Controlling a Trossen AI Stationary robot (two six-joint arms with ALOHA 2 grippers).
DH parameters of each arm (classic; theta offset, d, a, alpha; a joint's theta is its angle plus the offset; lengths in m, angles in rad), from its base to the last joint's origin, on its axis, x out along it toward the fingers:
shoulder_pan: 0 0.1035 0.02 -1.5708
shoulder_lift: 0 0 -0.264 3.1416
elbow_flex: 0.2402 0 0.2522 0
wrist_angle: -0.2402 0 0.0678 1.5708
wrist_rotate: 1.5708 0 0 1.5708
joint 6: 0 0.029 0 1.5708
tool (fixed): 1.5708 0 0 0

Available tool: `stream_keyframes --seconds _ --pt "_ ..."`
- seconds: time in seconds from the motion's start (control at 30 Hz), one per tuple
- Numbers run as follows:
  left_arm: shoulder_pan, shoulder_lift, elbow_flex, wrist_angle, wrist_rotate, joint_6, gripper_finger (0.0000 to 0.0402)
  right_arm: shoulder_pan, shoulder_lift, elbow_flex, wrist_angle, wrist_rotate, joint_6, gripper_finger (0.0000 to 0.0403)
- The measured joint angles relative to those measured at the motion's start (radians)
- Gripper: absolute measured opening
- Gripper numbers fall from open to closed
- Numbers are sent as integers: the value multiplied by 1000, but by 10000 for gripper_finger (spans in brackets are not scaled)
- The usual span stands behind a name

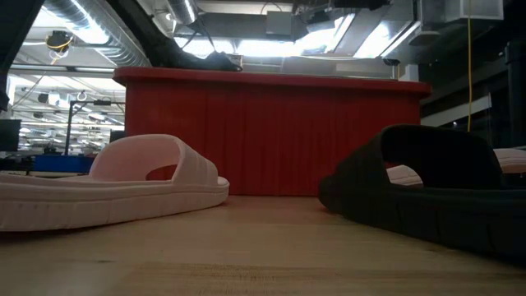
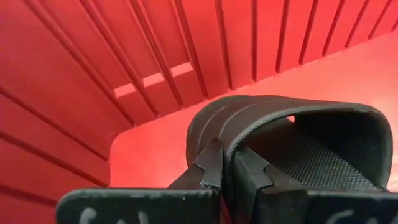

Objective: Pick and place slides into bin
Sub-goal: Put the top black slipper into the red bin

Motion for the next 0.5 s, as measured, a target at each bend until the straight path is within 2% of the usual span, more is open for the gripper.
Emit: stream_keyframes --seconds 0.5 --pt "0 -1 0 -22 33 1 31 0 0 0 -3 0 0 6"
